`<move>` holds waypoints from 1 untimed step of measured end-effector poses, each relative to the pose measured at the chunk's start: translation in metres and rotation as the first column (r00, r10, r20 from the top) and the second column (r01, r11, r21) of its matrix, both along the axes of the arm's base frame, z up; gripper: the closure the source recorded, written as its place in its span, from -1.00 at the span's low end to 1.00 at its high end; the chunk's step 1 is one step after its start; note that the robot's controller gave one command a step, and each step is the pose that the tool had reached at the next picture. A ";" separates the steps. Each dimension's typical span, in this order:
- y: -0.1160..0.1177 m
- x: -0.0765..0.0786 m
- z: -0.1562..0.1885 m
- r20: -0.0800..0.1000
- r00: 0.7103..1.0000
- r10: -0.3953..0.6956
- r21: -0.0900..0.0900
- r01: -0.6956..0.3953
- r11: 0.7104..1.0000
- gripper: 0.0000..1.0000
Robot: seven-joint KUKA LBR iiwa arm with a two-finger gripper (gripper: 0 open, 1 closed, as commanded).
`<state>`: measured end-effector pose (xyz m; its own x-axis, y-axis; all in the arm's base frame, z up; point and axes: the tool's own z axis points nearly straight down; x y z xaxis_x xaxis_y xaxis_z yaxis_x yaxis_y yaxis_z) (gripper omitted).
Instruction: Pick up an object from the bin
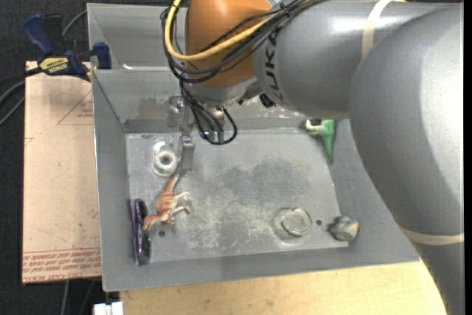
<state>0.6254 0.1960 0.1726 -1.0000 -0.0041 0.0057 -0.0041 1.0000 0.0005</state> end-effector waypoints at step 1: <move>-0.001 0.002 0.005 0.007 1.000 -0.004 0.001 0.004 1.000 -1.00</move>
Offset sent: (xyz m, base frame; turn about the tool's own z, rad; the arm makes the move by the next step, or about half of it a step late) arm -0.0378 -0.0317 -0.1026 0.0246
